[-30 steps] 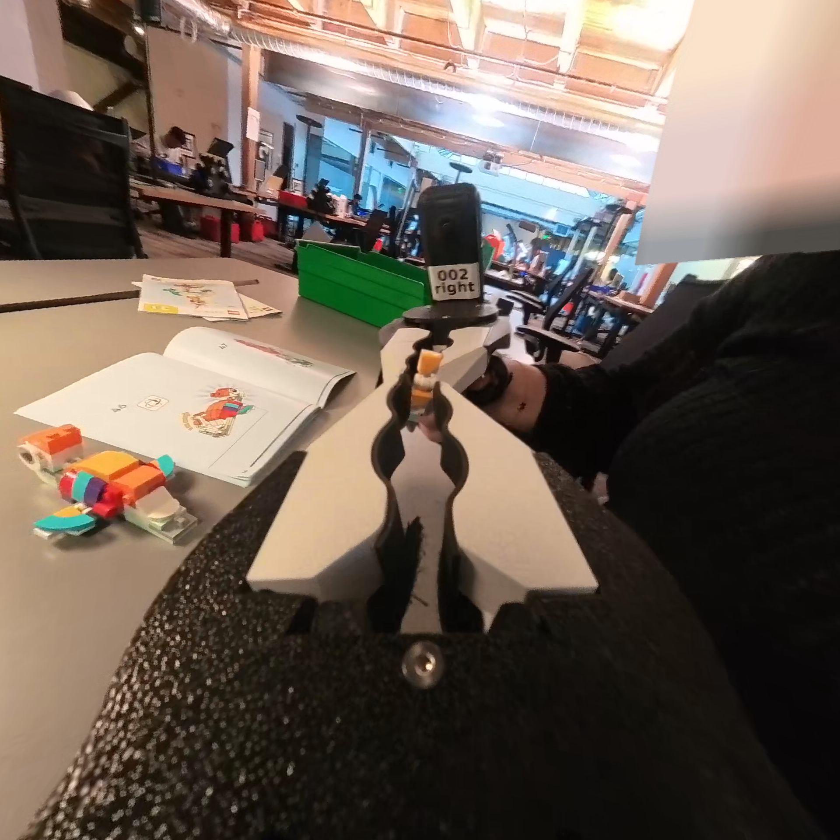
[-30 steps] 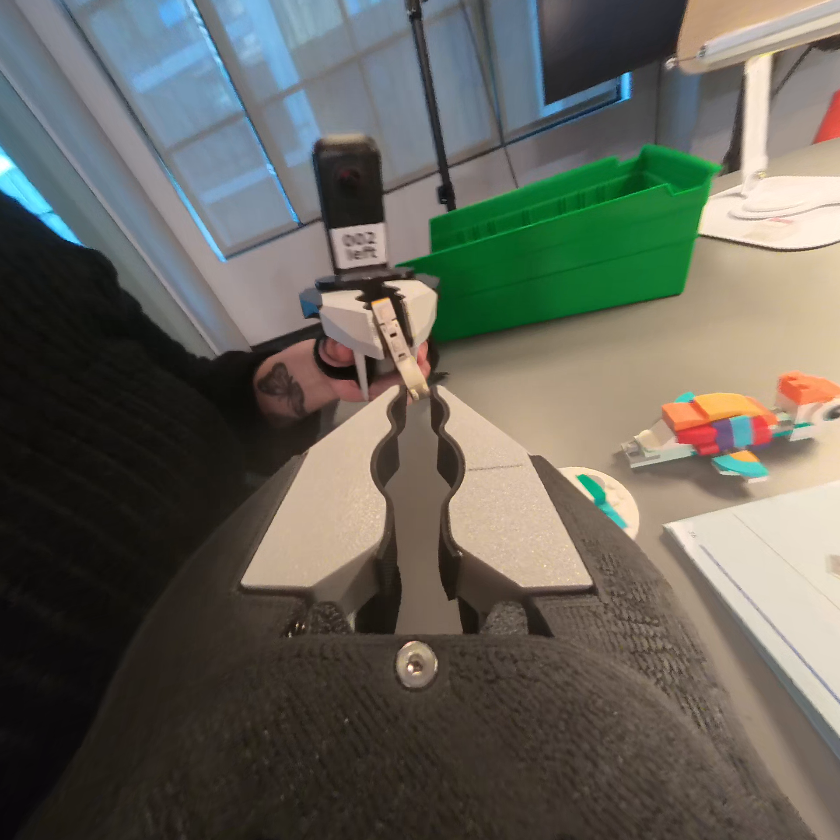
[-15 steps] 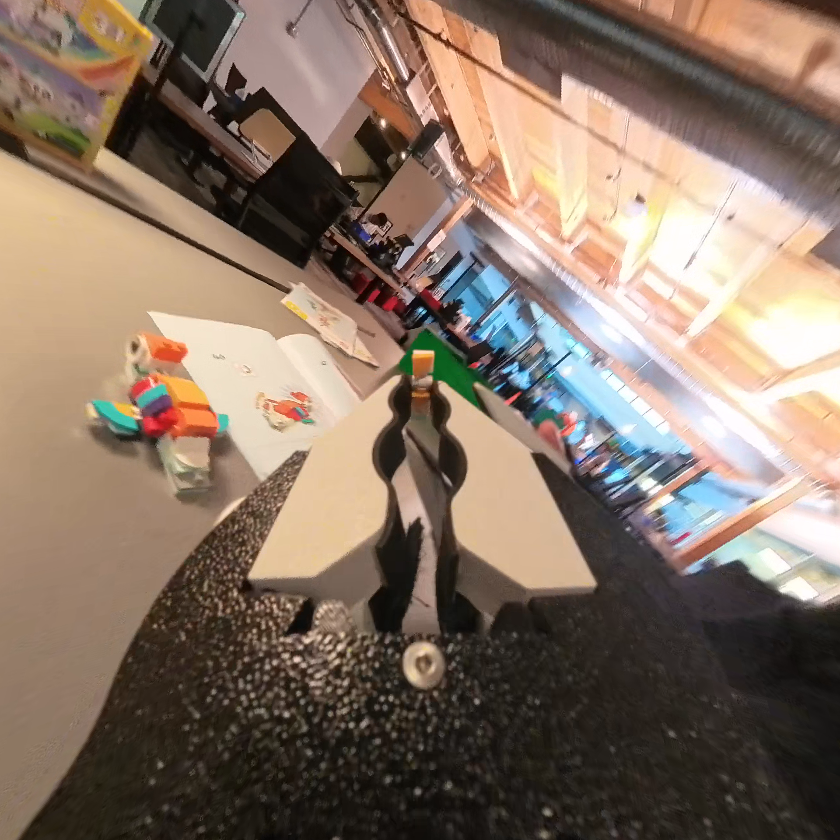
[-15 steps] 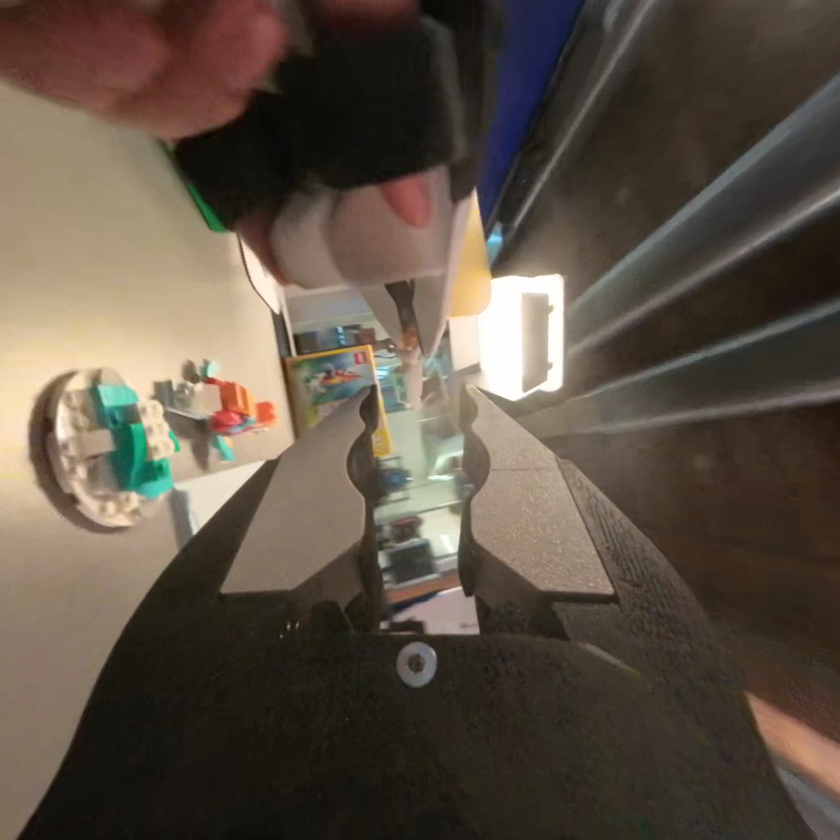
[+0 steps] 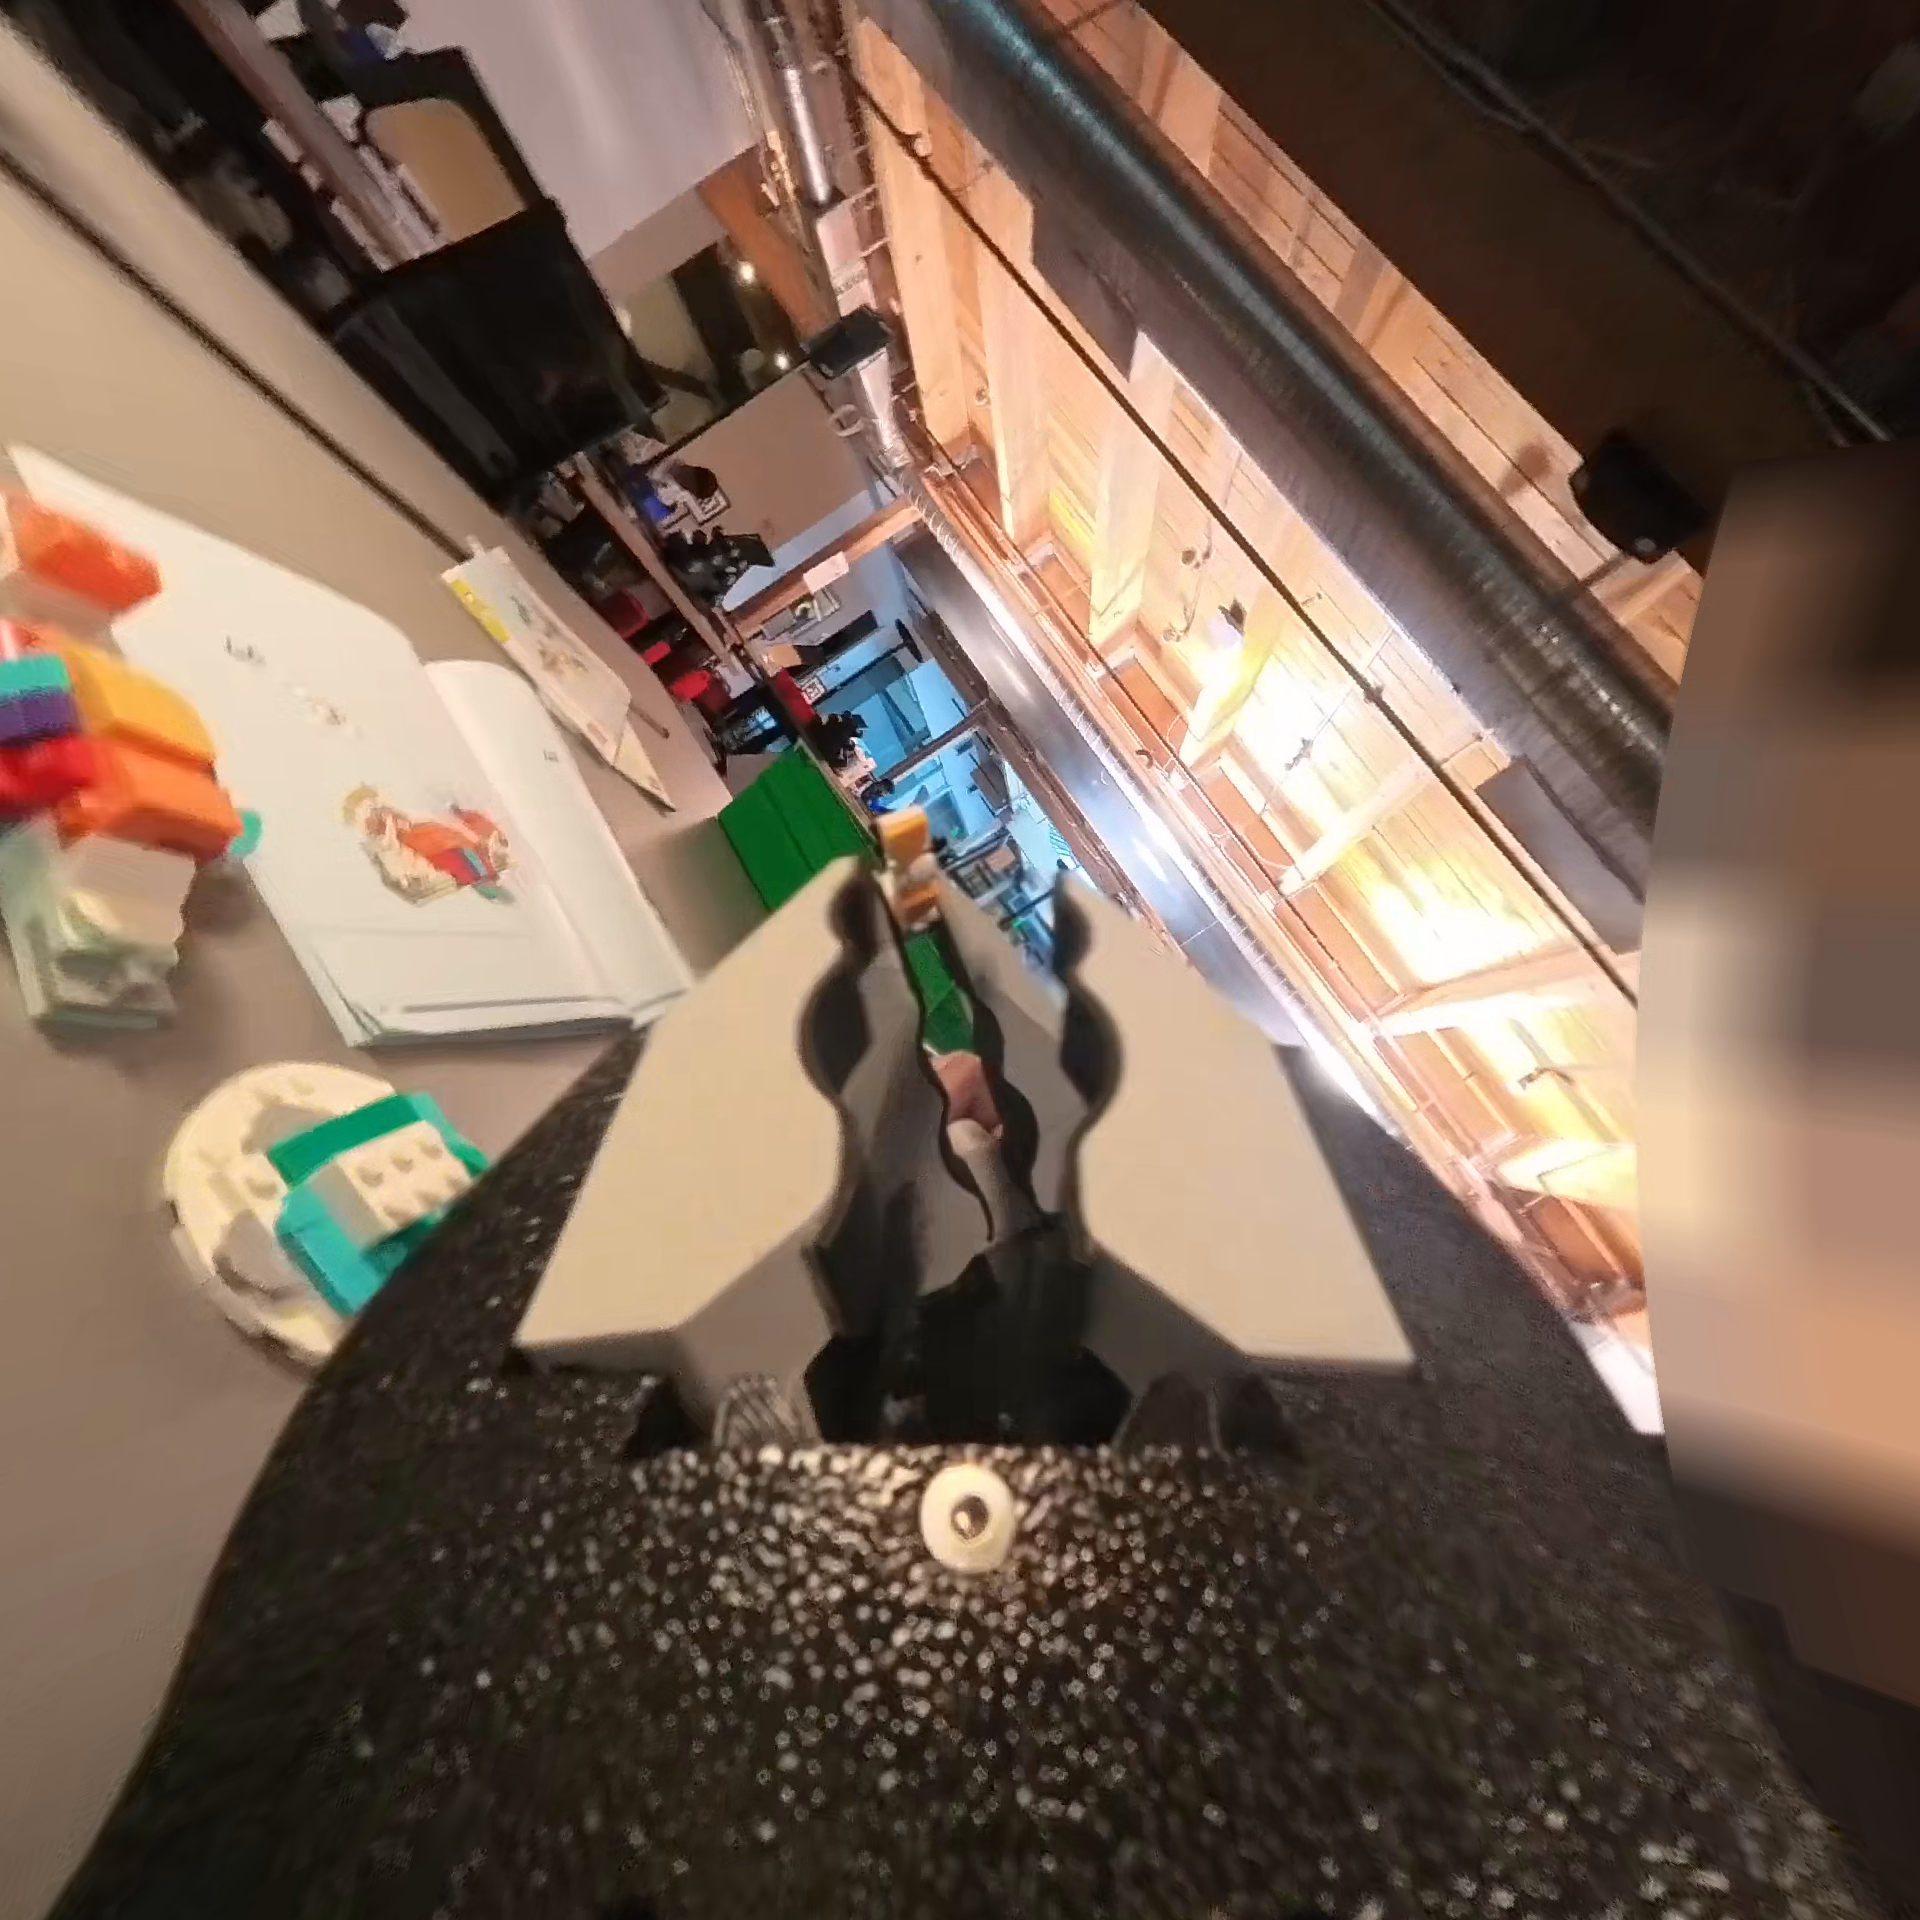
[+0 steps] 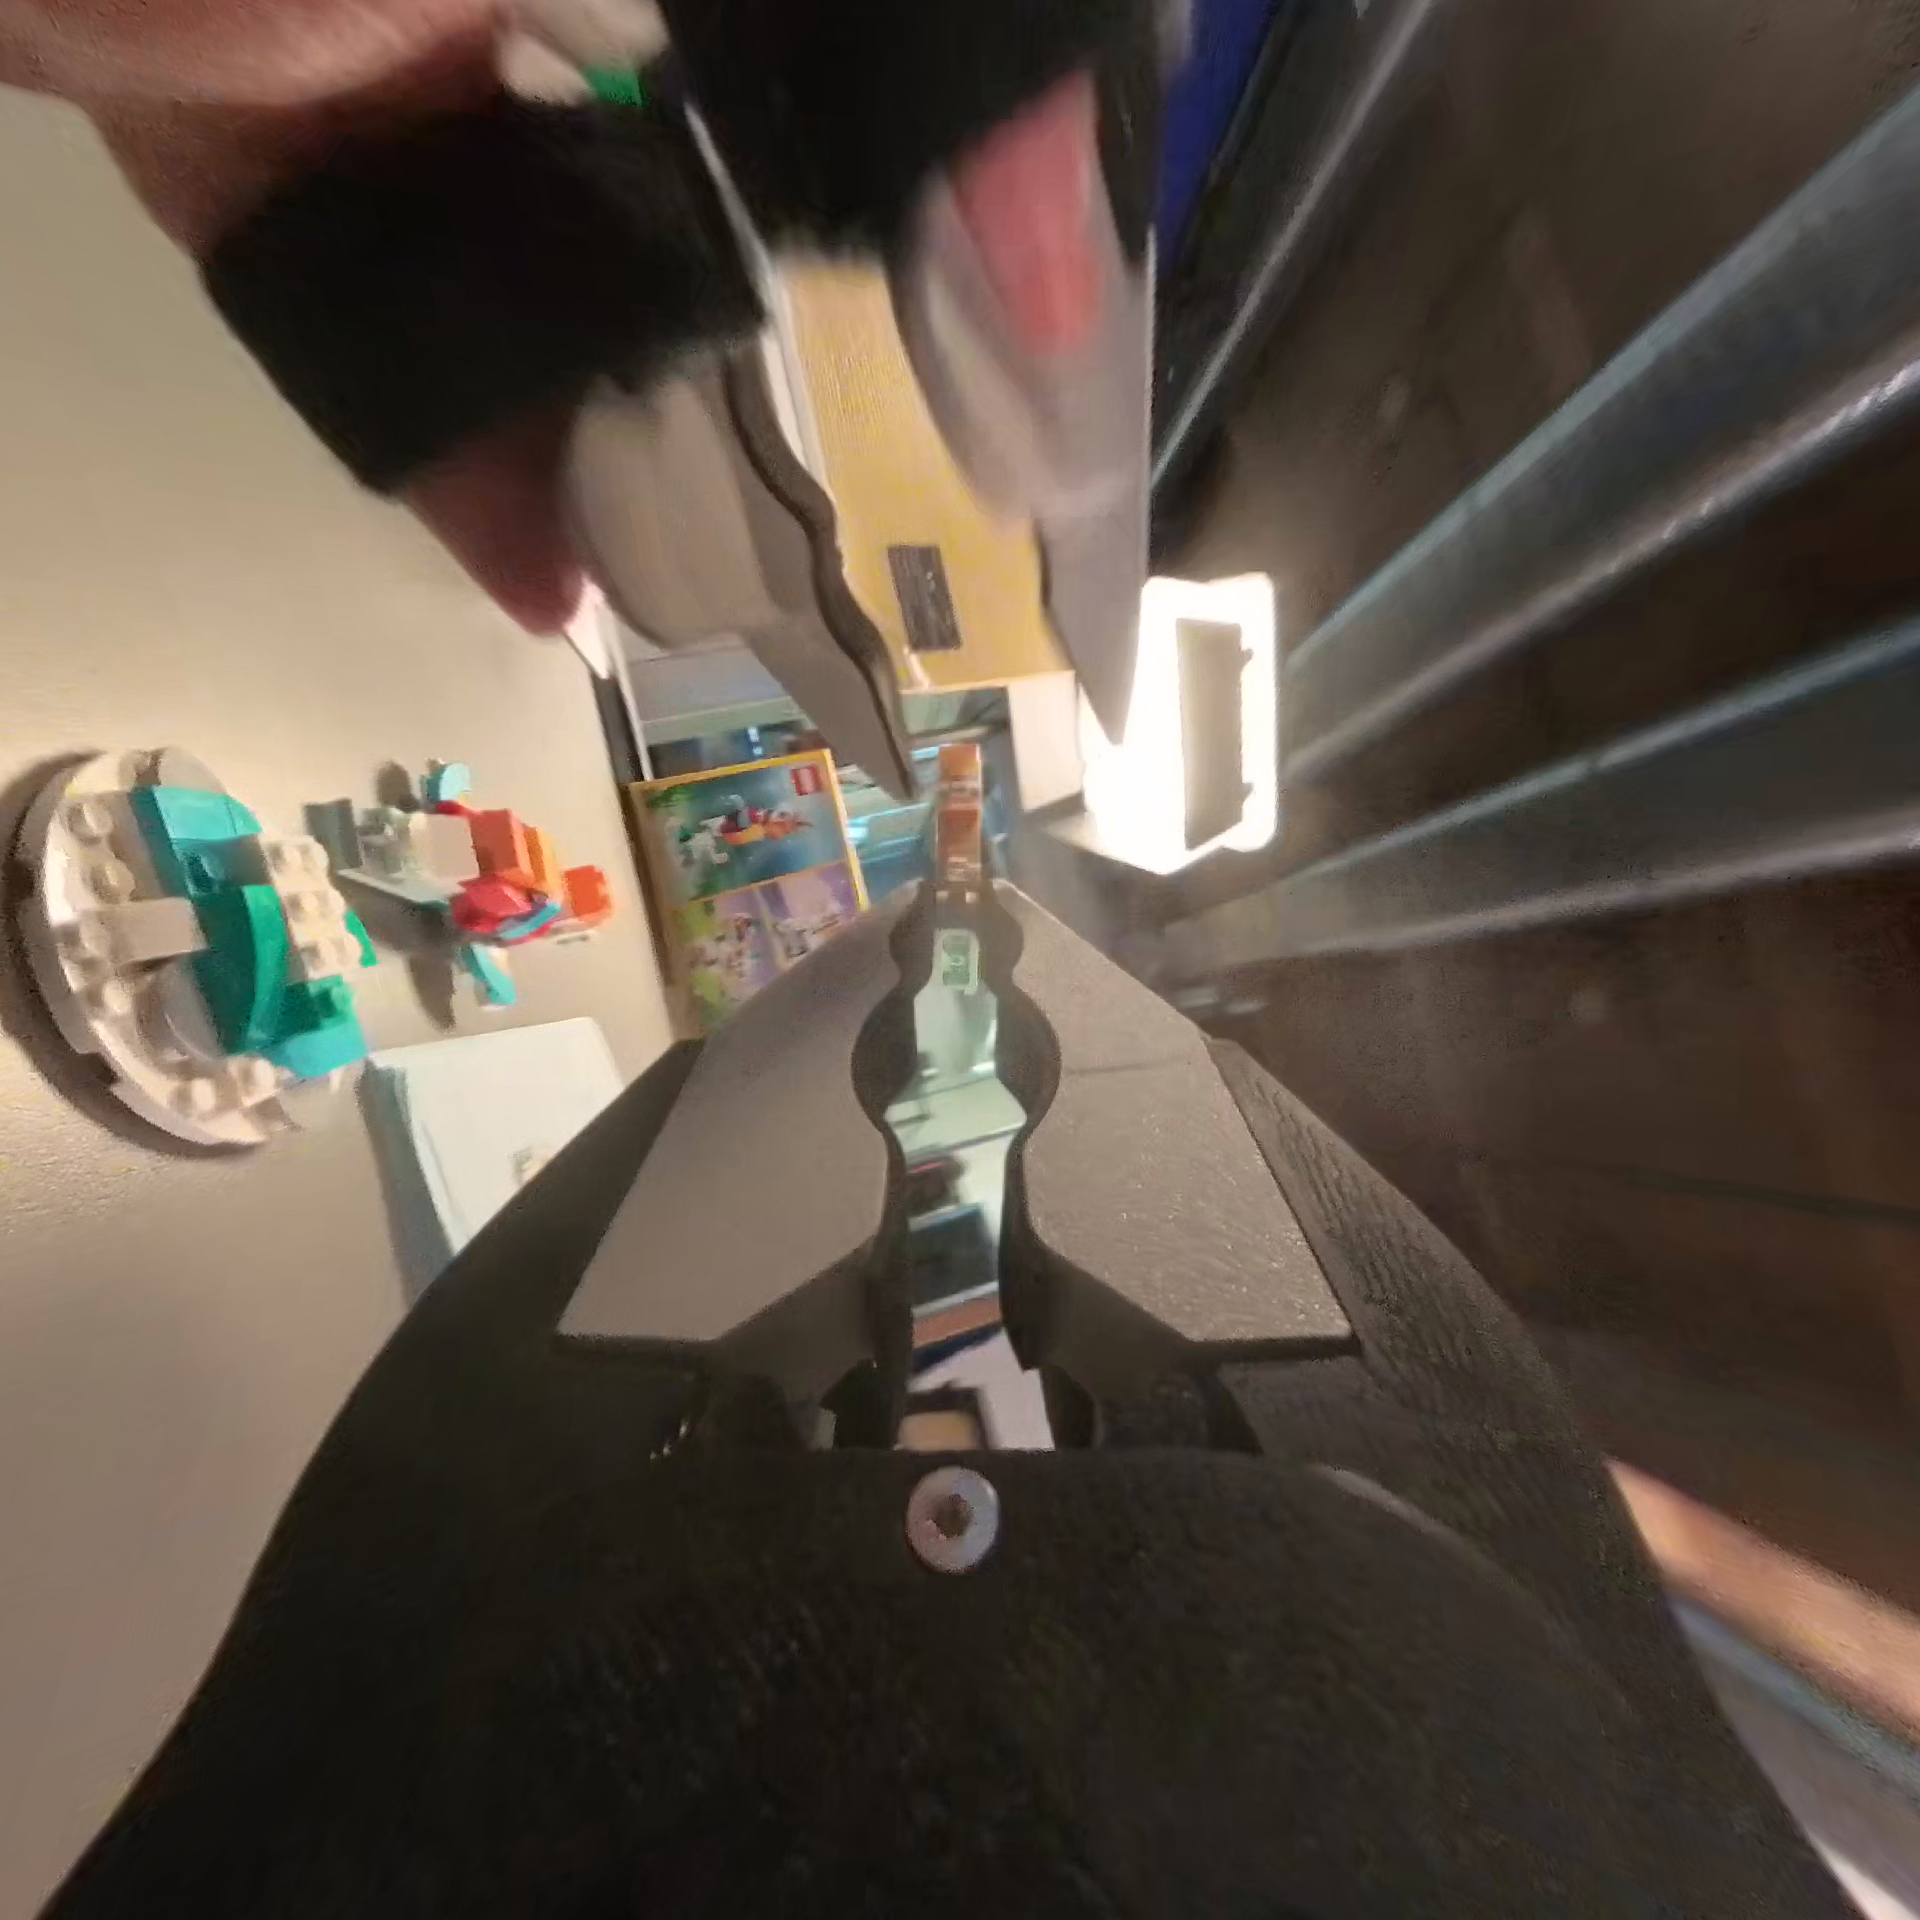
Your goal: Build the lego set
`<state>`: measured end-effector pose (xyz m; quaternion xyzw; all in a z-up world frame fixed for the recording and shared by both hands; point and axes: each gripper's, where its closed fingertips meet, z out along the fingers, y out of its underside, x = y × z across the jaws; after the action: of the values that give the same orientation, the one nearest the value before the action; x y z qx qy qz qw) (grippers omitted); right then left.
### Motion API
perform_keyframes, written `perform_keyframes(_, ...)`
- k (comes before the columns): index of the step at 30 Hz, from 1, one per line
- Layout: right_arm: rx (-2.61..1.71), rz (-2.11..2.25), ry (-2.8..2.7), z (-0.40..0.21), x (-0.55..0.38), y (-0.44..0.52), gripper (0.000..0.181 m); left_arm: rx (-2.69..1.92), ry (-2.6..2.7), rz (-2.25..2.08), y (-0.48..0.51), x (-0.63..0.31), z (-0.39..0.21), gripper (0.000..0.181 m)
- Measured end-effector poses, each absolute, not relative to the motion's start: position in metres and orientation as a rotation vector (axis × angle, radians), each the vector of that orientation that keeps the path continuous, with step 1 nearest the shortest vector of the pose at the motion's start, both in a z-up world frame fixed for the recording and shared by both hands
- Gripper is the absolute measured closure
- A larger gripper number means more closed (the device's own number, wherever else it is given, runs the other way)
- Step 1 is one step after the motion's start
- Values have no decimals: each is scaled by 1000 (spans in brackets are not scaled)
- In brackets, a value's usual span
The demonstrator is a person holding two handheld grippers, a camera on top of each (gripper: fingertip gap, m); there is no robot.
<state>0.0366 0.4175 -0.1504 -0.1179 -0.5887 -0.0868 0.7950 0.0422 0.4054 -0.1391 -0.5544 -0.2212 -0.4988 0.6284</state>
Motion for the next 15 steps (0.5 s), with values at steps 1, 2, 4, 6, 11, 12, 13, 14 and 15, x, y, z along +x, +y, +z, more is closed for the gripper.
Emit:
perform_keyframes(1,-318,-133,-1264,-150,39,426,176,-1275,-483,-1103,405,36,-136,137)
perform_keyframes(2,-394,-63,-1261,-150,42,435,176,-1297,-450,-1037,405,29,-135,131)
perform_keyframes(4,-554,123,-1250,-149,47,454,176,-1450,-356,-808,414,9,-148,123)
perform_keyframes(6,-705,364,-1231,-148,51,466,175,-1649,-216,-572,428,-10,-168,124)
perform_keyframes(11,-1006,1026,-1112,-142,61,483,176,-1966,411,-429,445,-4,-198,115)
perform_keyframes(12,-1036,1142,-1098,-141,63,485,176,-1998,599,-391,442,0,-204,107)
perform_keyframes(13,-1061,1239,-1086,-141,65,487,176,-2040,779,-288,441,-2,-212,101)
perform_keyframes(14,-1081,1319,-1073,-141,67,490,176,-2078,964,-153,441,-7,-219,99)
perform_keyframes(15,-1096,1393,-1073,-142,68,491,176,-2097,1153,-23,440,-13,-224,97)
